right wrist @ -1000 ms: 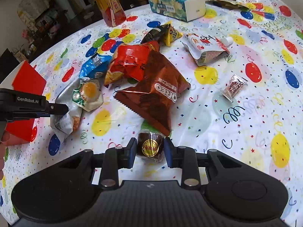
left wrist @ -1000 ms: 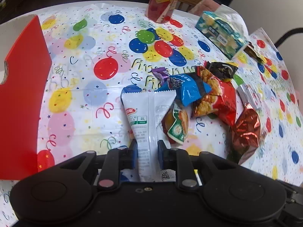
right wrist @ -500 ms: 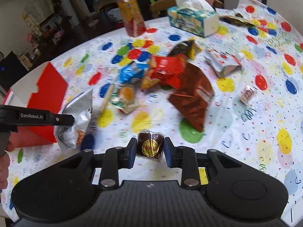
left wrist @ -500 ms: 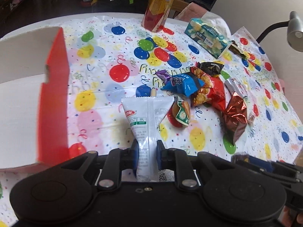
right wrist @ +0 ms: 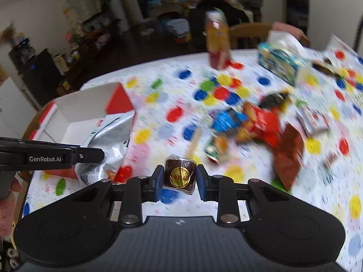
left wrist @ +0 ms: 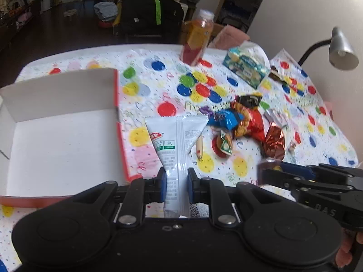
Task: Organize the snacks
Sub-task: 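Carry the white pouch and chocolate over the open cardboard box with both tools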
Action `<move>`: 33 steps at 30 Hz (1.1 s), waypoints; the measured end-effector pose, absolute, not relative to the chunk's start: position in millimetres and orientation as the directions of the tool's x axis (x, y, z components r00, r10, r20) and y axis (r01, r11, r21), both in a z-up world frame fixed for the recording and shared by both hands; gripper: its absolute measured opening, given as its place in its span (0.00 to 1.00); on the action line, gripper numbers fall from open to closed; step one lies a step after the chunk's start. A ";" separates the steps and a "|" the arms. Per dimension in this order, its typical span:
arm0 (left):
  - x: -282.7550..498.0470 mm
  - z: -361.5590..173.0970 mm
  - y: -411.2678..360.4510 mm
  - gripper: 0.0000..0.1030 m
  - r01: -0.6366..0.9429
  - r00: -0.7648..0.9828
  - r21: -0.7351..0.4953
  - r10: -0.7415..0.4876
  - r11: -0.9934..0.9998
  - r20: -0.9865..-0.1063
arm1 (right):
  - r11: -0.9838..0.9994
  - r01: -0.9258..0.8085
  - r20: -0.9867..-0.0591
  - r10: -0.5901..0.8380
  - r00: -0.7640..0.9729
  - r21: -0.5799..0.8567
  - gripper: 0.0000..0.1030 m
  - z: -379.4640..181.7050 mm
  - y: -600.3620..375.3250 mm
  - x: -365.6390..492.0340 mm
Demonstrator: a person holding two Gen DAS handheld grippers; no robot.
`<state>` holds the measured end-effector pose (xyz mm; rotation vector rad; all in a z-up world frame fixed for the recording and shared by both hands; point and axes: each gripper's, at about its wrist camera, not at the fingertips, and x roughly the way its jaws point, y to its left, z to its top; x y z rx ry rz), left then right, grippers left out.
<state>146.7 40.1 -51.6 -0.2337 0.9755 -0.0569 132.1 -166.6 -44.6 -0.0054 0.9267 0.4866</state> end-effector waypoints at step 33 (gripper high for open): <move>140.7 -43.7 228.3 0.15 -0.306 0.573 -0.114 0.088 0.945 -0.815 | 0.723 -0.672 -0.778 0.513 0.363 0.163 0.29 -54.5 70.5 168.8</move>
